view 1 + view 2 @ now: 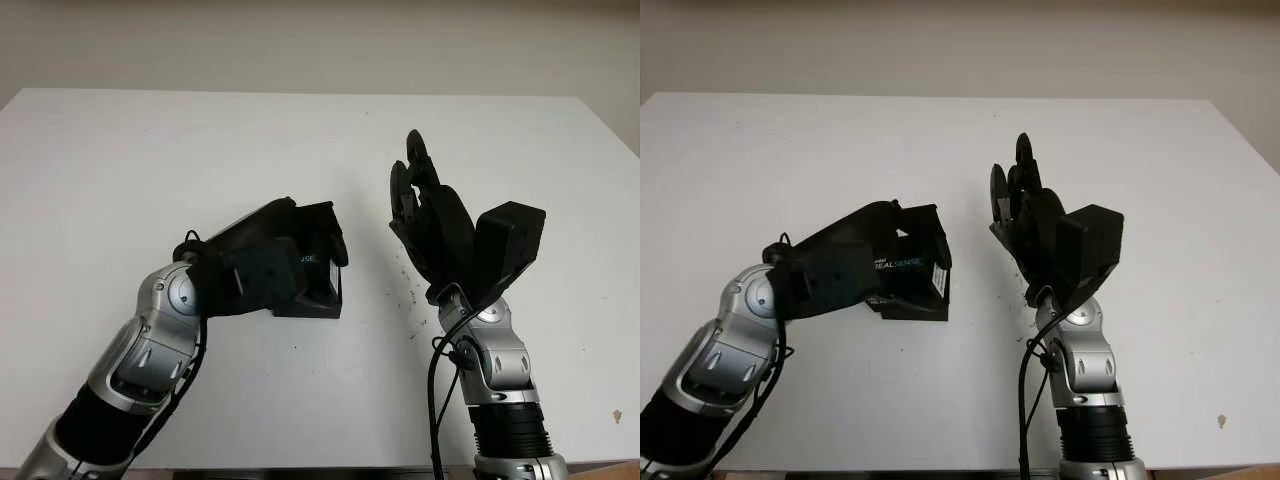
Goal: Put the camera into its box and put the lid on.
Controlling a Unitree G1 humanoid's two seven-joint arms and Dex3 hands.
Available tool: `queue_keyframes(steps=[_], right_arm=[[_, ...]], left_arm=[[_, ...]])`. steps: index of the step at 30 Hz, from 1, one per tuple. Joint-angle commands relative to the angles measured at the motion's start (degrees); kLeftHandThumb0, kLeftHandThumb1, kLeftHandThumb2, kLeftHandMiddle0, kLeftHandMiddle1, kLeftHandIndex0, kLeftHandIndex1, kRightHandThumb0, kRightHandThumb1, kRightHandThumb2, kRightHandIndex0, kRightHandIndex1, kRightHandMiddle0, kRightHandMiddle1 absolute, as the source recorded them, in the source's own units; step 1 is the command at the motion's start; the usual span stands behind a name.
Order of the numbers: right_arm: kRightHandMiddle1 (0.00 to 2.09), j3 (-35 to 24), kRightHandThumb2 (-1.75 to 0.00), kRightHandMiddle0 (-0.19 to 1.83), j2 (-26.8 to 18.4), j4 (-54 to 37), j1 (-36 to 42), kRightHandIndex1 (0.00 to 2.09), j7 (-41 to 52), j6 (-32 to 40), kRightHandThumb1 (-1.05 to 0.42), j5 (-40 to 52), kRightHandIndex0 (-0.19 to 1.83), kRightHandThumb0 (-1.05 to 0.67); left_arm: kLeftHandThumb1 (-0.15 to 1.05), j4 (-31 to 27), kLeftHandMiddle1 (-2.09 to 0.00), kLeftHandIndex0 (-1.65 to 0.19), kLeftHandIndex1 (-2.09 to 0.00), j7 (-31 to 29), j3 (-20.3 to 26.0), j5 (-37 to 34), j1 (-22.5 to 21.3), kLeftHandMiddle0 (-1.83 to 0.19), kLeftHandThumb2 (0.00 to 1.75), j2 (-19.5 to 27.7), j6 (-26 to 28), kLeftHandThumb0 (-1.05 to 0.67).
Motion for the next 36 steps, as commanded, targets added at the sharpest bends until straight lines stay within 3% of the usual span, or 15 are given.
queue_keyframes(steps=[1, 21, 22, 24, 25, 26, 28, 30, 36], right_arm=[[0.00, 0.1, -0.63, -0.19, 0.0, -0.7, 0.2, 0.00, 0.2, 0.0, -1.05, 0.2, -0.19, -0.66], [0.01, 0.3, -0.62, -0.19, 0.8, 0.0, 0.2, 0.01, -0.2, -0.8, -1.05, -0.2, -0.19, -0.67], [0.00, 0.3, -0.63, -0.19, 0.8, -0.3, 0.3, 0.00, -0.1, -0.4, -1.05, 0.0, -0.19, -0.67], [0.00, 0.4, -0.64, -0.19, 0.8, -0.8, 0.3, 0.00, -0.1, 0.2, -1.05, 0.0, -0.19, -0.65], [0.00, 0.4, -0.64, -0.19, 0.8, -0.9, 0.4, 0.00, -0.2, 0.3, -1.05, 0.0, -0.19, -0.65], [0.00, 0.5, -0.64, -0.19, 0.8, -0.9, 0.4, 0.00, -0.2, 0.4, -1.05, 0.0, -0.19, -0.65], [0.00, 0.5, -0.64, -0.19, 0.7, -0.6, 0.4, 0.00, -0.2, 0.0, -1.05, -0.2, -0.19, -0.65], [0.00, 0.5, -0.64, -0.19, 0.8, -0.5, 0.4, 0.00, -0.4, -0.1, -1.05, -0.3, -0.19, -0.66], [0.00, 0.4, -0.63, -0.19, 0.9, -0.1, 0.3, 0.00, -0.3, -0.3, -1.05, 0.0, -0.19, -0.66]], left_arm=[[0.98, 0.4, -1.61, -0.22, -1.63, 0.1, -0.5, 0.0, 0.3, -0.28, 0.06, -0.8, -0.4, -0.12], [0.99, -2.2, -1.67, -0.22, -1.62, 1.1, -2.6, 3.7, 3.1, -0.26, 0.05, -3.1, 2.3, -0.16], [0.99, -2.8, -1.64, -0.10, -1.54, 1.2, -3.4, 5.2, 3.5, -0.21, 0.06, -2.5, 2.2, -0.19], [1.01, -3.5, -1.62, 0.10, -1.20, 1.4, -5.3, 8.9, 4.3, 0.03, 0.06, -0.7, 0.4, -0.32], [1.03, -3.9, -1.32, 0.13, -0.93, 1.2, -6.6, 11.5, 4.6, 0.11, 0.06, 0.5, -0.6, -0.40], [1.04, -4.2, -0.71, 0.15, -0.54, 1.0, -7.7, 13.9, 5.0, 0.14, 0.13, 1.4, -1.5, -0.53], [1.05, -5.1, -0.21, 0.17, -0.20, 0.6, -9.1, 17.8, 6.0, 0.17, 0.23, 2.3, -2.4, -0.65], [1.05, -6.0, -0.04, 0.19, -0.04, 0.4, -9.9, 20.7, 7.4, 0.19, 0.40, 2.7, -3.3, -0.74], [1.05, -6.2, 0.00, 0.19, 0.00, 0.5, -10.1, 25.5, 10.6, 0.19, 0.68, 2.1, -5.6, -0.80]])
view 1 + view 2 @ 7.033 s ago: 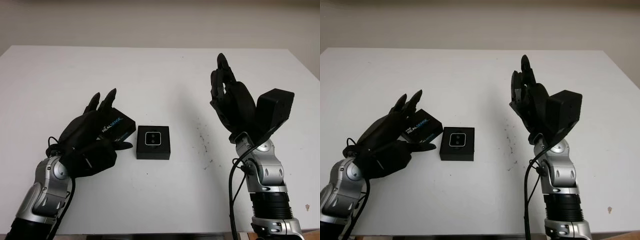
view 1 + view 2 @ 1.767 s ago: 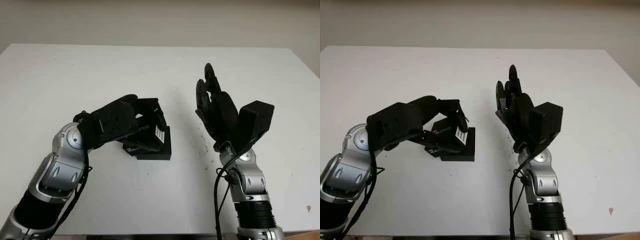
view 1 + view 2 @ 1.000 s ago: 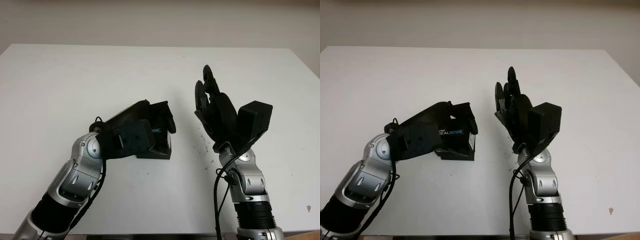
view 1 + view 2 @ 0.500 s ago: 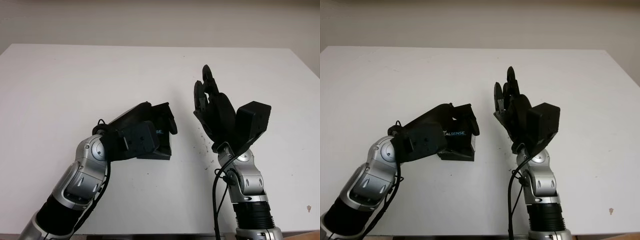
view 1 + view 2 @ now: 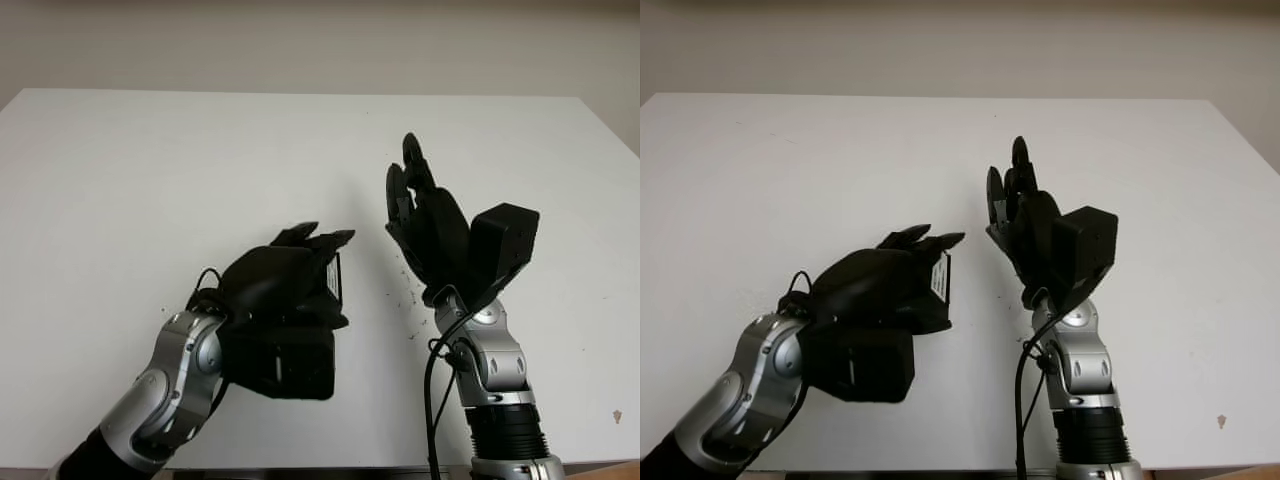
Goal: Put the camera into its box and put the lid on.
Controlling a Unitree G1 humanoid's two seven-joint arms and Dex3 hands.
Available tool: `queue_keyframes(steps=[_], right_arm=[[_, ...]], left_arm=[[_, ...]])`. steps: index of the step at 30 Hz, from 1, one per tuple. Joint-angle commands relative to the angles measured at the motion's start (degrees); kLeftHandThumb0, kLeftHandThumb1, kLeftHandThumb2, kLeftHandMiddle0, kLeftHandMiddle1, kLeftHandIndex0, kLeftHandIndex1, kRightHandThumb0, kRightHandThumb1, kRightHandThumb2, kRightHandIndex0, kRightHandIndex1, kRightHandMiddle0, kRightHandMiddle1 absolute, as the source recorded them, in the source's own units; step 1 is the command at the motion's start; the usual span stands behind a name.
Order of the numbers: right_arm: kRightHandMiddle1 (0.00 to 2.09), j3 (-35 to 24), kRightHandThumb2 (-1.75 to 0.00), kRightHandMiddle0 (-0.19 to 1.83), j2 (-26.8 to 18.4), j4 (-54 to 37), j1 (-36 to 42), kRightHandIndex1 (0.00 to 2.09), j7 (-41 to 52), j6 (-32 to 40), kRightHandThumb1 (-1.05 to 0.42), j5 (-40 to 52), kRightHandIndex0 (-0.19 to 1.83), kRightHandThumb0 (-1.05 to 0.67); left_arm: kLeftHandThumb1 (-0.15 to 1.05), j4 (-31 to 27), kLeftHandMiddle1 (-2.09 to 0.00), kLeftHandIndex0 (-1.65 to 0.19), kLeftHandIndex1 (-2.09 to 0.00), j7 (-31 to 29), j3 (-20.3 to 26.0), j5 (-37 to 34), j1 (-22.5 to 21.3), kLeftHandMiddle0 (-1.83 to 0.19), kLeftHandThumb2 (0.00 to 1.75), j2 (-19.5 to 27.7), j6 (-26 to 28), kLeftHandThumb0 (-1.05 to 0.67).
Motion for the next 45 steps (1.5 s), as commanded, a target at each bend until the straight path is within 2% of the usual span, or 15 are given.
queue_keyframes(steps=[1, 10, 18, 30, 38, 41, 43, 45], right_arm=[[0.00, -0.1, -0.63, -0.19, 0.2, -0.2, 0.1, 0.00, 0.1, -0.4, -1.05, 0.3, -0.19, -0.66], [0.01, -0.1, -0.61, -0.19, 0.2, 0.3, 0.2, 0.00, 0.1, -1.1, -1.05, 0.1, -0.19, -0.67], [0.02, 0.0, -0.61, -0.19, 0.2, 1.1, 0.1, 0.01, -0.1, -1.7, -1.05, -0.3, -0.19, -0.68], [0.00, -0.4, -0.62, -0.19, -0.3, 0.1, -0.1, 0.00, -0.4, -1.0, -1.05, 0.0, -0.19, -0.67], [0.00, -0.4, -0.62, -0.19, -0.3, 0.6, -0.1, 0.00, 0.1, -1.6, -1.05, -0.2, -0.19, -0.68], [0.00, -0.4, -0.62, -0.19, -0.3, 0.7, -0.1, 0.00, 0.1, -1.6, -1.05, -0.3, -0.19, -0.68], [0.00, -0.5, -0.63, -0.19, -0.3, 0.5, 0.0, 0.00, 0.0, -1.3, -1.05, -0.2, -0.19, -0.68], [0.00, -0.8, -0.63, -0.19, -0.3, 0.4, 0.0, 0.00, -0.1, -1.0, -1.05, -0.1, -0.19, -0.67]], left_arm=[[1.05, -0.6, 0.00, 0.19, 0.00, -0.1, 0.0, 1.0, 1.3, 0.19, 0.69, -0.6, -0.7, -0.80], [1.05, 0.4, 0.00, 0.19, 0.00, -2.1, 1.9, -0.9, 3.2, 0.19, 0.71, -3.8, -0.7, -0.80], [1.05, 2.3, 0.00, 0.19, 0.00, -0.5, 2.4, -2.6, 0.8, 0.19, 0.72, -9.9, 0.5, -0.80], [1.05, 4.4, 0.00, 0.19, 0.00, 0.3, -0.2, -2.2, -3.6, 0.19, 0.73, -17.0, 2.2, -0.74], [1.05, 4.8, 0.00, 0.19, 0.00, 0.0, -1.9, -1.6, -4.6, 0.19, 0.72, -16.8, 0.5, -0.72], [1.05, 3.4, 0.00, 0.19, 0.00, 2.2, 0.0, -4.3, -2.7, 0.19, 0.68, -17.4, -1.1, -0.71], [1.05, 1.9, 0.00, 0.19, 0.00, 7.6, 3.0, -8.1, -0.2, 0.19, 0.61, -19.7, -3.4, -0.66], [1.05, 1.8, -0.04, 0.14, -0.03, 15.4, 6.7, -13.0, 2.3, 0.12, 0.53, -22.3, -9.4, -0.59]])
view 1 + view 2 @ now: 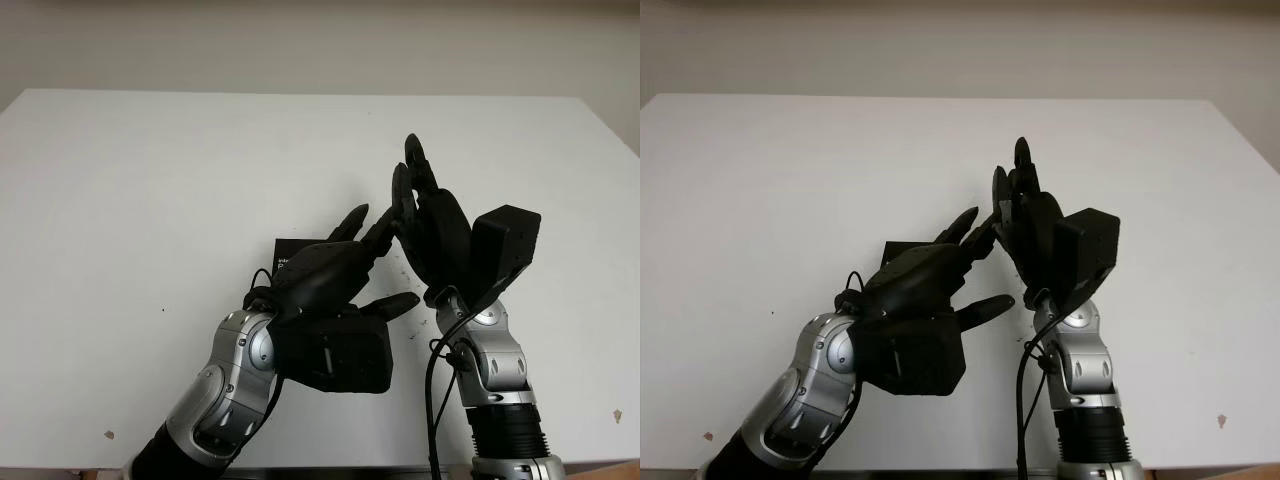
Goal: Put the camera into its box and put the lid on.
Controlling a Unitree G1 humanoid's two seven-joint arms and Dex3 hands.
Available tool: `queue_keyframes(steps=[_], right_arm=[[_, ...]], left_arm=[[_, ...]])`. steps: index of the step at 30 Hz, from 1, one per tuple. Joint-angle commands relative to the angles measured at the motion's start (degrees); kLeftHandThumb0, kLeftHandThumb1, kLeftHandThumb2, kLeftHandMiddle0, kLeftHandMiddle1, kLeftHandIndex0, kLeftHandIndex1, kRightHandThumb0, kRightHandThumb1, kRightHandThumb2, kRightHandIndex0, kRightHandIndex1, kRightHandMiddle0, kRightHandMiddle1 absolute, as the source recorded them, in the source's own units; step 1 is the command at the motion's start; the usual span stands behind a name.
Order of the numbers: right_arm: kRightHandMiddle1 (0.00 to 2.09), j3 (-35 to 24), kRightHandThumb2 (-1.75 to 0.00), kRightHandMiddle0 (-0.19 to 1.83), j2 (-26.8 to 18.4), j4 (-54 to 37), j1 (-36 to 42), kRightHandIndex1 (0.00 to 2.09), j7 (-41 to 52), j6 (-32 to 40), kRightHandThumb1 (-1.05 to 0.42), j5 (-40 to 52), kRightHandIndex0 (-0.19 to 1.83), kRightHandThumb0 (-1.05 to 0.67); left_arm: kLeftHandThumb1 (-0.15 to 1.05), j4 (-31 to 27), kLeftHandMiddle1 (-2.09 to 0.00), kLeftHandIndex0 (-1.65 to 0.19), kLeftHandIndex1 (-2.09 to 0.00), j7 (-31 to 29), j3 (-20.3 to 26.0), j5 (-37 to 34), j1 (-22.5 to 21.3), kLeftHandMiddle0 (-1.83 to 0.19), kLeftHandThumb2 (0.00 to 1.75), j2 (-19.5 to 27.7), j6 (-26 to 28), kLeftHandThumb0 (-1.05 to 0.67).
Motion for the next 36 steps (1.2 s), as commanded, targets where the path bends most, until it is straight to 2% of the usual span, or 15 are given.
queue_keyframes(steps=[1, 3, 4, 6, 7, 9, 10, 14, 18, 20, 22, 24, 29, 33, 36], right_arm=[[0.01, 0.0, -0.62, -0.19, -0.1, -0.4, -0.1, 0.01, 0.0, 0.0, -1.05, 0.2, -0.19, -0.67], [0.00, -0.2, -0.63, -0.19, -0.2, -0.2, -0.2, 0.01, 0.2, -0.1, -1.05, 0.4, -0.19, -0.66], [0.00, -0.3, -0.63, -0.19, -0.3, 0.0, -0.3, 0.00, 0.3, -0.2, -1.05, 0.5, -0.19, -0.66], [0.00, -0.4, -0.63, -0.19, -0.3, 0.2, -0.4, 0.00, 0.4, -0.3, -1.05, 0.5, -0.19, -0.66], [0.00, -0.4, -0.63, -0.19, -0.3, 0.2, -0.5, 0.00, 0.5, -0.3, -1.05, 0.5, -0.19, -0.66], [0.00, -0.5, -0.64, -0.19, -0.2, 0.2, -0.6, 0.00, 0.4, -0.2, -1.05, 0.4, -0.19, -0.66], [0.00, -0.5, -0.64, -0.19, -0.3, 0.3, -0.6, 0.00, 0.5, -0.4, -1.05, 0.4, -0.19, -0.66], [0.00, -0.5, -0.64, -0.19, -0.3, 0.1, -0.5, 0.00, 0.5, -0.2, -1.05, 0.4, -0.19, -0.66], [0.00, -0.6, -0.63, -0.19, -0.2, 0.5, -0.5, 0.00, 0.4, -0.5, -1.05, 0.3, -0.19, -0.66], [0.00, -0.6, -0.63, -0.19, -0.3, 0.5, -0.5, 0.00, 0.3, -0.7, -1.05, 0.2, -0.19, -0.66], [0.00, -0.6, -0.63, -0.19, -0.2, 0.5, -0.5, 0.00, 0.2, -0.6, -1.05, 0.2, -0.19, -0.67], [0.00, -0.6, -0.63, -0.19, -0.3, 0.6, -0.4, 0.01, 0.1, -0.8, -1.05, 0.1, -0.19, -0.66], [0.00, -0.9, -0.63, -0.19, -0.6, 1.0, -0.4, 0.01, 0.6, -1.4, -1.05, 0.1, -0.19, -0.67], [0.00, -1.0, -0.64, -0.19, -0.8, 1.3, -0.5, 0.01, 0.6, -1.7, -1.05, 0.0, -0.19, -0.67], [0.00, -1.2, -0.64, -0.19, -1.0, 1.5, -0.6, 0.01, 0.6, -1.8, -1.05, -0.1, -0.19, -0.67]], left_arm=[[1.05, -1.3, -0.08, 0.08, -0.06, 6.6, 4.1, -4.3, 1.2, 0.05, 0.50, -2.8, -6.8, -0.55], [1.05, 0.3, -0.28, -0.08, -0.18, 13.5, 7.2, -6.4, 1.1, -0.14, 0.44, -2.8, -15.0, -0.48], [1.05, 1.0, -0.87, -0.06, -0.46, 15.4, 8.2, -7.1, 0.8, 0.00, 0.40, -2.5, -17.9, -0.45], [1.05, 2.1, -1.32, 0.08, -0.88, 18.1, 10.2, -7.7, -0.1, 0.13, 0.38, -1.7, -22.6, -0.43], [1.05, 2.7, -1.45, 0.14, -1.05, 19.3, 11.2, -7.5, -0.8, 0.17, 0.35, -1.2, -24.6, -0.44], [1.05, 3.7, -1.42, 0.18, -1.14, 20.7, 12.7, -7.4, -1.9, 0.19, 0.29, -0.3, -27.4, -0.47], [1.05, 4.1, -1.30, 0.19, -1.09, 20.8, 13.3, -7.3, -2.3, 0.19, 0.26, 0.2, -28.2, -0.48], [1.05, 4.0, -0.84, 0.19, -0.69, 19.1, 15.1, -7.3, -2.8, 0.19, 0.23, 1.9, -26.8, -0.55], [1.05, 4.2, -0.55, 0.19, -0.56, 17.2, 16.6, -9.2, -3.2, 0.10, 0.22, 3.6, -26.9, -0.58], [1.05, 4.2, -0.26, 0.16, -0.38, 14.6, 17.6, -10.5, -3.6, 0.03, 0.24, 5.2, -25.7, -0.62], [1.05, 4.5, -0.11, 0.15, -0.23, 13.0, 18.7, -10.0, -4.3, 0.04, 0.28, 7.3, -24.6, -0.64], [1.05, 5.7, -0.06, 0.15, -0.17, 12.4, 20.0, -10.1, -5.3, 0.07, 0.32, 8.8, -24.0, -0.66], [1.05, 11.4, -0.04, 0.16, -0.11, 8.2, 27.4, -27.3, -8.6, 0.12, 0.42, 6.8, -17.4, -0.70], [1.05, 17.0, -0.01, 0.19, -0.02, 7.3, 32.2, -36.5, -10.5, 0.19, 0.51, 6.1, -13.7, -0.75], [1.05, 21.8, 0.00, 0.19, 0.00, 6.0, 35.0, -41.5, -11.0, 0.19, 0.53, 6.5, -13.4, -0.74]])
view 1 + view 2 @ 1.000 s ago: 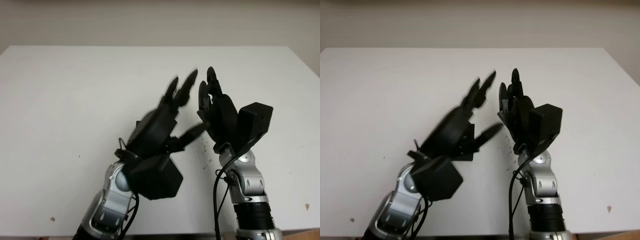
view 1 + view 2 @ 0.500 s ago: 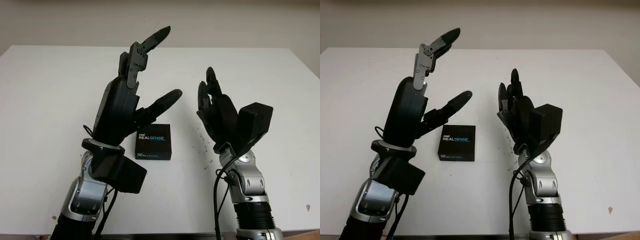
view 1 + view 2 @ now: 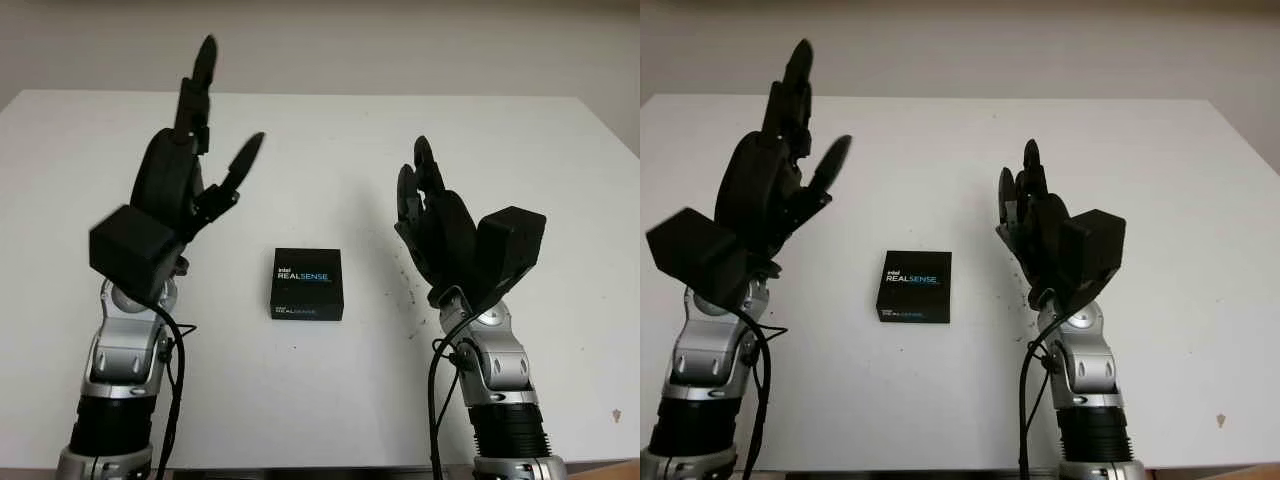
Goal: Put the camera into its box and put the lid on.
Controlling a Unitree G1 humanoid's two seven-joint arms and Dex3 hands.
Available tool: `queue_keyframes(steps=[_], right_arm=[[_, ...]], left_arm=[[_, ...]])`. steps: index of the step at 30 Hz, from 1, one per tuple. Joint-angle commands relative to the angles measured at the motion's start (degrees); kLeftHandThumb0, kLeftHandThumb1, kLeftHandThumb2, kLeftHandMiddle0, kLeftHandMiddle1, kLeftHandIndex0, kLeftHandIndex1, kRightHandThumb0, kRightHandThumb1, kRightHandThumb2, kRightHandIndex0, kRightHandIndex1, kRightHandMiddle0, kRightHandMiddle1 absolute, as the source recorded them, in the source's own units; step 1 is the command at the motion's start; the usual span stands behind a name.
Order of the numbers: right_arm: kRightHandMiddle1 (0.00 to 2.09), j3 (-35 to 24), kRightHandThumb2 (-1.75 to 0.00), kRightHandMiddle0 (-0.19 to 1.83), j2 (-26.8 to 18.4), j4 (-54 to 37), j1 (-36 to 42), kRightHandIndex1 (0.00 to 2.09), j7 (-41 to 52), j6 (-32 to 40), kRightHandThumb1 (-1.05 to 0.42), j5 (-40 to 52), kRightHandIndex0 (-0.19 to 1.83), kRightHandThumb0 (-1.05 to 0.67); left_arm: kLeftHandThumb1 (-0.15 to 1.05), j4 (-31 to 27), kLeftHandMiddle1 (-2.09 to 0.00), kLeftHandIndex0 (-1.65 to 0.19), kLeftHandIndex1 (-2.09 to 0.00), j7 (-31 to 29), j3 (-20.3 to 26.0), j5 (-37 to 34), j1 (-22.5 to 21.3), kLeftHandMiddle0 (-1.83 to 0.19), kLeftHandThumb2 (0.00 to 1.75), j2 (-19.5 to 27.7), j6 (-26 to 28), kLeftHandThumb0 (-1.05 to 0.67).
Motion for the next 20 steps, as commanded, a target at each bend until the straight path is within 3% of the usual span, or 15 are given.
queue_keyframes(steps=[1, 8, 14, 20], right_arm=[[0.00, -0.4, -0.64, -0.19, -0.6, 0.5, -0.6, 0.01, 0.1, -1.0, -1.05, -0.1, -0.19, -0.68], [0.00, -0.6, -0.63, -0.19, -1.0, 1.6, -0.6, 0.00, 0.8, -1.6, -1.05, 0.3, -0.19, -0.68], [0.00, -0.6, -0.64, -0.19, -1.0, 2.0, -0.7, 0.01, 0.8, -2.1, -1.05, 0.2, -0.19, -0.67], [0.01, -0.6, -0.63, -0.19, -0.9, 2.1, -0.8, 0.01, 0.8, -1.9, -1.05, 0.3, -0.19, -0.68]], left_arm=[[1.05, 3.4, 0.00, 0.19, 0.00, -0.6, 1.9, -2.4, -0.8, 0.19, 0.55, -0.1, -0.8, -0.73], [1.05, 10.0, 0.00, 0.19, 0.00, -2.0, 2.8, -4.8, 2.2, 0.19, 0.56, -0.7, -4.0, -0.73], [1.05, 6.7, 0.00, 0.19, 0.00, -2.0, 1.0, -4.1, 7.9, 0.19, 0.60, -2.1, -3.4, -0.72], [1.05, 4.3, 0.00, 0.19, 0.00, -3.0, 0.2, -5.3, 10.1, 0.19, 0.61, -2.7, -2.6, -0.72]])
